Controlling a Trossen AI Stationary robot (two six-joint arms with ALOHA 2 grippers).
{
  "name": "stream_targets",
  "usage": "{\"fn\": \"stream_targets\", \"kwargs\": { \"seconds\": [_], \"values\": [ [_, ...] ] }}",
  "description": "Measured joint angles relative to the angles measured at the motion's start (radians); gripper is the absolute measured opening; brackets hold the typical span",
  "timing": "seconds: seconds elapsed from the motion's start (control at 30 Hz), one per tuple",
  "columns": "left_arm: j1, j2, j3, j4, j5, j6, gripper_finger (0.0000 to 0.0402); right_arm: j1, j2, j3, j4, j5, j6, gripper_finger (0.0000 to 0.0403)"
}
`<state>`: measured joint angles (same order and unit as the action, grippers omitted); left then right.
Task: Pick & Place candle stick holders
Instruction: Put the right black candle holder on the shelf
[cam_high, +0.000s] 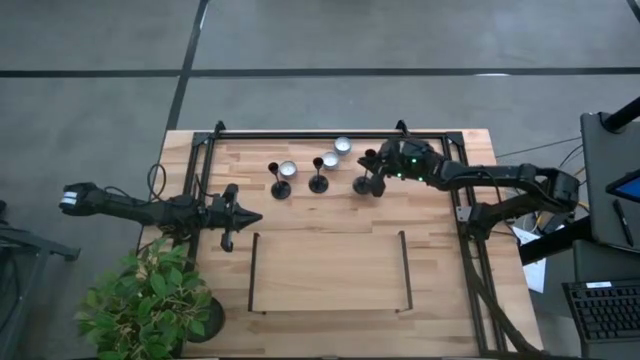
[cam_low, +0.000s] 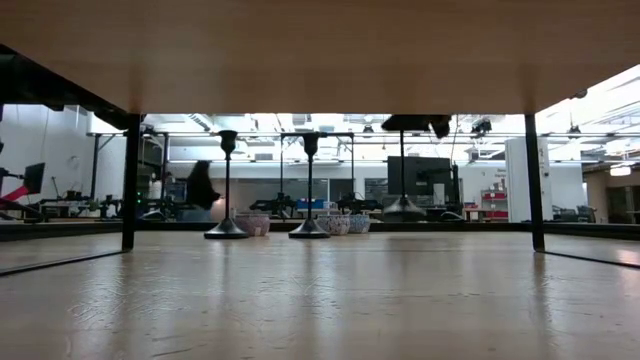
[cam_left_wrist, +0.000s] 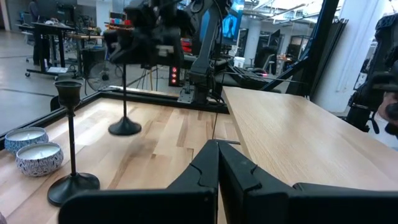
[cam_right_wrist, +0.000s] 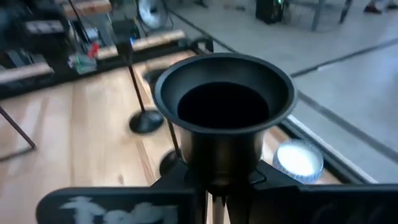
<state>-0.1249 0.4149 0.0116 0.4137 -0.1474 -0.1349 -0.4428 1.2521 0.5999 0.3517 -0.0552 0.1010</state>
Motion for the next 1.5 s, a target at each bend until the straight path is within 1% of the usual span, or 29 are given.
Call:
{"fn": "stream_targets", "kwargs": {
  "seconds": [0.23,0.37,0.53,0.7,0.8,1.17,1.3,1.4,1.5],
  "values": [
    [0.0,0.0,0.0,0.0,0.0,0.0,0.0,0.027,-0.184,0.008,-0.019,-0.101,0.027,0.0022],
    [0.0,0.0,0.0,0.0,0.0,0.0,0.0,0.074,-0.276,0.051,-0.126,-0.106,0.027,0.0022],
    [0.0,0.0,0.0,0.0,0.0,0.0,0.0,0.175,-0.344,0.169,-0.319,-0.106,0.016,0.0022],
    [0.0,0.0,0.0,0.0,0.0,0.0,0.0,0.318,-0.357,0.285,-0.451,-0.106,-0.056,0.0022],
    [0.0,0.0,0.0,0.0,0.0,0.0,0.0,0.388,-0.355,0.328,-0.519,-0.105,-0.081,0.0022],
    [0.0,0.0,0.0,0.0,0.0,0.0,0.0,0.619,-0.338,0.324,-0.565,-0.106,-0.077,0.0022],
    [0.0,0.0,0.0,0.0,0.0,0.0,0.0,0.672,-0.319,0.318,-0.581,-0.096,-0.074,0.0022],
    [0.0,0.0,0.0,0.0,0.0,0.0,0.0,0.695,-0.296,0.313,-0.631,-0.027,-0.057,0.0022],
    [0.0,0.0,0.0,0.0,0.0,0.0,0.0,0.696,-0.275,0.311,-0.635,-0.015,-0.048,0.0022]
  ]
}}
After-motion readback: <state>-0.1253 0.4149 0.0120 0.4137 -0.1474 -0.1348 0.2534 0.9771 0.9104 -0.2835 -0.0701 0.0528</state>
